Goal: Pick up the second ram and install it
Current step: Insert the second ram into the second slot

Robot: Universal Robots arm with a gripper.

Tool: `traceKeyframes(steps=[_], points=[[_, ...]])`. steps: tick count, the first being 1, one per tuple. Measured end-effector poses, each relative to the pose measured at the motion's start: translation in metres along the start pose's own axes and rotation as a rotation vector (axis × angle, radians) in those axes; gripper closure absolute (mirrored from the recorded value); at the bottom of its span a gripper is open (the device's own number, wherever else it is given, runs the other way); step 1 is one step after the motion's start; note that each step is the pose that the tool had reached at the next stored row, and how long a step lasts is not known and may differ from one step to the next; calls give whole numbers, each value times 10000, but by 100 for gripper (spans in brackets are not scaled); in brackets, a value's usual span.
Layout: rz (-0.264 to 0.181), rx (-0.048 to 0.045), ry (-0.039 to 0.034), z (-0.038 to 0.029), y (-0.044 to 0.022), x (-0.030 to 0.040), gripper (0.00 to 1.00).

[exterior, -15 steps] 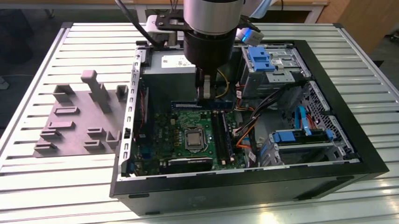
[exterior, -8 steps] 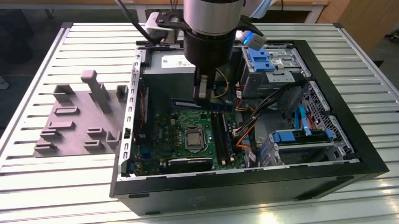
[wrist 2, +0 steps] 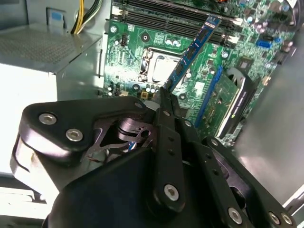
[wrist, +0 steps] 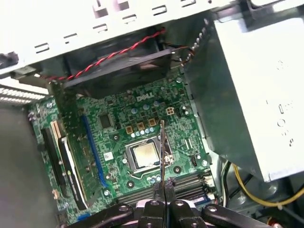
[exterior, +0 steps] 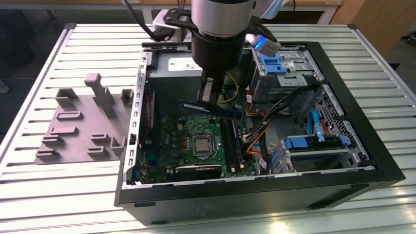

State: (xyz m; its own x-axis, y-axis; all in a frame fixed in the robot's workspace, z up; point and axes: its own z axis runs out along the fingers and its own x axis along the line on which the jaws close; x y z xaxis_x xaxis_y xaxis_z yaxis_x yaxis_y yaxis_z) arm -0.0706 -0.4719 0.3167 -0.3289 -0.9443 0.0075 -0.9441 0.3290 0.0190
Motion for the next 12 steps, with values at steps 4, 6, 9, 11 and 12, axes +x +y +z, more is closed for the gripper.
traceKeyframes(steps=[4,6,9,11,12], points=[[538,-4,-10,0,0,0,89],[787,-6,-15,0,0,0,89],[1167,-8,-22,0,0,0,89],[1406,-10,-27,0,0,0,89],[1520,-11,-29,0,0,0,89]])
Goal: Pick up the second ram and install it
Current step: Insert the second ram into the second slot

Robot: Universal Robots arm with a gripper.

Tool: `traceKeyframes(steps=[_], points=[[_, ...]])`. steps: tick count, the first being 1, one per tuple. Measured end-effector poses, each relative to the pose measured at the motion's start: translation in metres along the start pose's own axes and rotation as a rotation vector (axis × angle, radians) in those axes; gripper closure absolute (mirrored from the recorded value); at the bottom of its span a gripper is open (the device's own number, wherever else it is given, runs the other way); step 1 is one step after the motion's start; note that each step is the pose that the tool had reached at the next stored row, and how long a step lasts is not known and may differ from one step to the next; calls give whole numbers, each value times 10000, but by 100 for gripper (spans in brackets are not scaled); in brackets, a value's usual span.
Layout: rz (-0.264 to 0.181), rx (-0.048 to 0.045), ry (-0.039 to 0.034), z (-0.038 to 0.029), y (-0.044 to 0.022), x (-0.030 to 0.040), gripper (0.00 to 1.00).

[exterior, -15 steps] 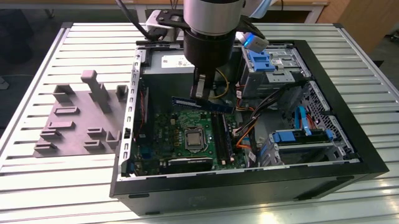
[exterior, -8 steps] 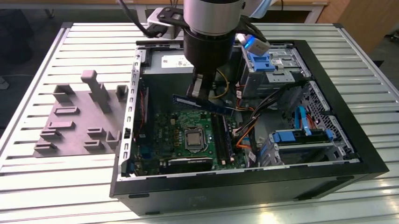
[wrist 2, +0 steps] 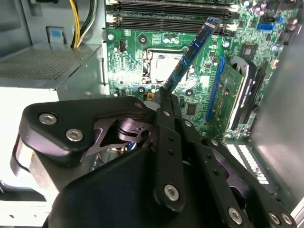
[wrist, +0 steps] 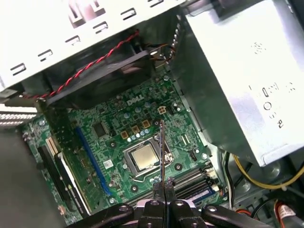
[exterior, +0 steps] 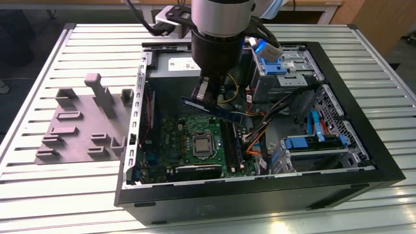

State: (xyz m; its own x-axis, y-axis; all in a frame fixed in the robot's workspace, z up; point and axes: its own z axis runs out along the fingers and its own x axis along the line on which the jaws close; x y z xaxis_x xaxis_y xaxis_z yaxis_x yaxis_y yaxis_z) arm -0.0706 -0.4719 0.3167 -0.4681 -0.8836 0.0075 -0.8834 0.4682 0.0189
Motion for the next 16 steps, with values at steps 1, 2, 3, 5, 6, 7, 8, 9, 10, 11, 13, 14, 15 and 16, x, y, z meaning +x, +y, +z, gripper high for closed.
traceKeyframes(steps=[1,2,3,5,6,7,8,9,10,11,13,14,15,16], points=[[113,-1,-2,0,0,0,89],[223,-2,-4,0,0,0,89],[336,-3,-7,0,0,0,89],[548,-4,-10,0,0,0,89],[656,-5,-12,0,0,0,89],[761,-6,-15,0,0,0,89],[860,-7,-16,0,0,0,89],[971,-8,-19,0,0,0,89],[1072,-8,-21,0,0,0,89],[1169,-9,-22,0,0,0,89],[1365,-10,-26,0,0,0,89],[1464,-11,-28,0,0,0,89],[1560,-12,-29,0,0,0,89],[1663,-13,-31,0,0,0,89]])
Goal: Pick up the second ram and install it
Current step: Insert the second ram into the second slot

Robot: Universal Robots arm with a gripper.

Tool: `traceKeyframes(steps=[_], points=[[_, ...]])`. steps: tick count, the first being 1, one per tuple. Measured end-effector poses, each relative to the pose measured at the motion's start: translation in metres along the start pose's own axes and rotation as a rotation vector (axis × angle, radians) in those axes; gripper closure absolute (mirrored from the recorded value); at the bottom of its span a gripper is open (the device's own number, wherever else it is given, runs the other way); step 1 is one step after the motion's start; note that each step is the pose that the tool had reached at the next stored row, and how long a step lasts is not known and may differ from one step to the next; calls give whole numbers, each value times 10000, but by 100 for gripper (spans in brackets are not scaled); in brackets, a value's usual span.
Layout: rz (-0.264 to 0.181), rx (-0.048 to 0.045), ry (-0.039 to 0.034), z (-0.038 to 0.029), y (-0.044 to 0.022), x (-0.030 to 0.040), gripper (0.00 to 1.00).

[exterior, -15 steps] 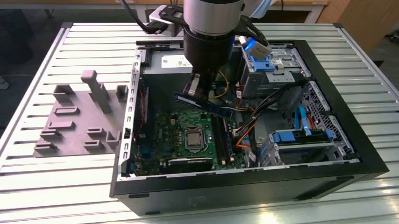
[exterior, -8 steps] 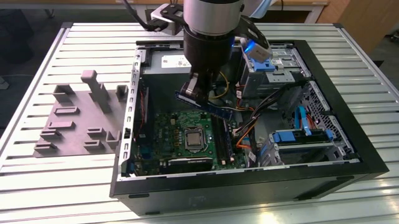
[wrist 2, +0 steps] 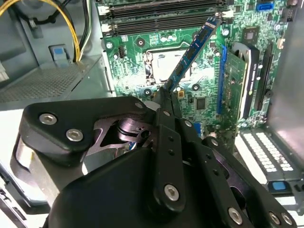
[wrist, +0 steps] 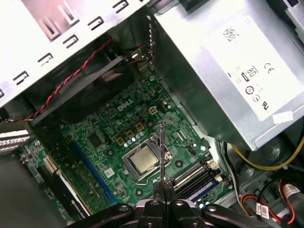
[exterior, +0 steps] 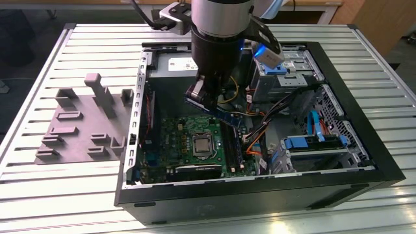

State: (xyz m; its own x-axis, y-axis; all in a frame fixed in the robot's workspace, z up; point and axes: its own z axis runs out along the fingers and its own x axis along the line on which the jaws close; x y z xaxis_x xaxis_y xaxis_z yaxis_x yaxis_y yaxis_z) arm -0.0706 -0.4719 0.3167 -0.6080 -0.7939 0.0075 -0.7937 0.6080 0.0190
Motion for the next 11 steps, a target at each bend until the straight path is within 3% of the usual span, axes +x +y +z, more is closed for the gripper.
traceKeyframes(steps=[11], points=[[1059,-8,-20,0,0,0,89]])
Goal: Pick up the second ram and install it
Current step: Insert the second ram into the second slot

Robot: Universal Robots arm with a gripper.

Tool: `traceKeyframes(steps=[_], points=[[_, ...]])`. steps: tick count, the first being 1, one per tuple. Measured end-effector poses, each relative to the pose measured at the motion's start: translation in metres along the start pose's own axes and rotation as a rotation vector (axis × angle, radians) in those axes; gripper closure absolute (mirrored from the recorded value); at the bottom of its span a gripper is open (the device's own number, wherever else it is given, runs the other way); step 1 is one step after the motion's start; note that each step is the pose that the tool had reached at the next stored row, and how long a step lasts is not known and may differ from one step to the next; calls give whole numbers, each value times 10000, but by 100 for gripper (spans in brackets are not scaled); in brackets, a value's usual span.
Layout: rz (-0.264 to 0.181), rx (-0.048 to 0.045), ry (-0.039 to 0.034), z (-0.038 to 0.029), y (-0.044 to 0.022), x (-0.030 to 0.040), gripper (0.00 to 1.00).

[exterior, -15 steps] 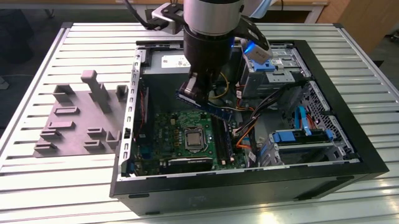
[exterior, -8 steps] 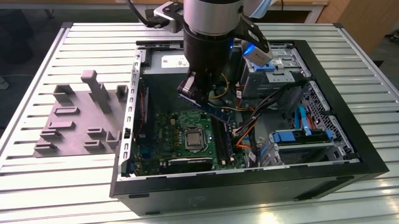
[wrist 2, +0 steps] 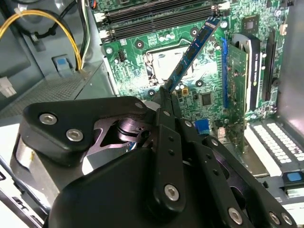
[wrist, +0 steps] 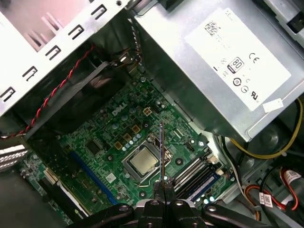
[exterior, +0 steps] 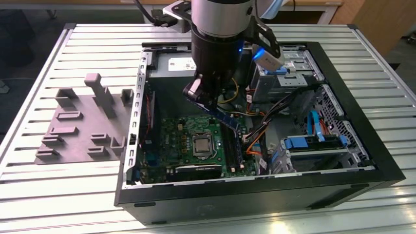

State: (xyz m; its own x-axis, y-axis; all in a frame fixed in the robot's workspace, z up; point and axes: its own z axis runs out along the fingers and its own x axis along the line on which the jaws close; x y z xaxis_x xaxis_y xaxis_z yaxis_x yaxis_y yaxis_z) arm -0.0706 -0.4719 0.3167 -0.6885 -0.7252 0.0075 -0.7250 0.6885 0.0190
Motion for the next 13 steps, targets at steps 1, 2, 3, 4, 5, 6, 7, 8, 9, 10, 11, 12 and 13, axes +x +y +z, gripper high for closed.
traceKeyframes(steps=[1,2,3,4,5,6,7,8,9,10,11,12,13], points=[[101,-1,-2,0,0,0,89],[196,-1,-4,0,0,0,89],[291,-2,-6,0,0,0,89],[385,-3,-7,0,0,0,89],[483,-4,-9,0,0,0,89],[579,-4,-11,0,0,0,89],[673,-5,-13,0,0,0,89],[774,-6,-14,0,0,0,89],[870,-7,-17,0,0,0,89],[962,-7,-19,0,0,0,89],[1056,-8,-20,0,0,0,89],[1150,-8,-22,0,0,0,89],[1244,-9,-23,0,0,0,89]])
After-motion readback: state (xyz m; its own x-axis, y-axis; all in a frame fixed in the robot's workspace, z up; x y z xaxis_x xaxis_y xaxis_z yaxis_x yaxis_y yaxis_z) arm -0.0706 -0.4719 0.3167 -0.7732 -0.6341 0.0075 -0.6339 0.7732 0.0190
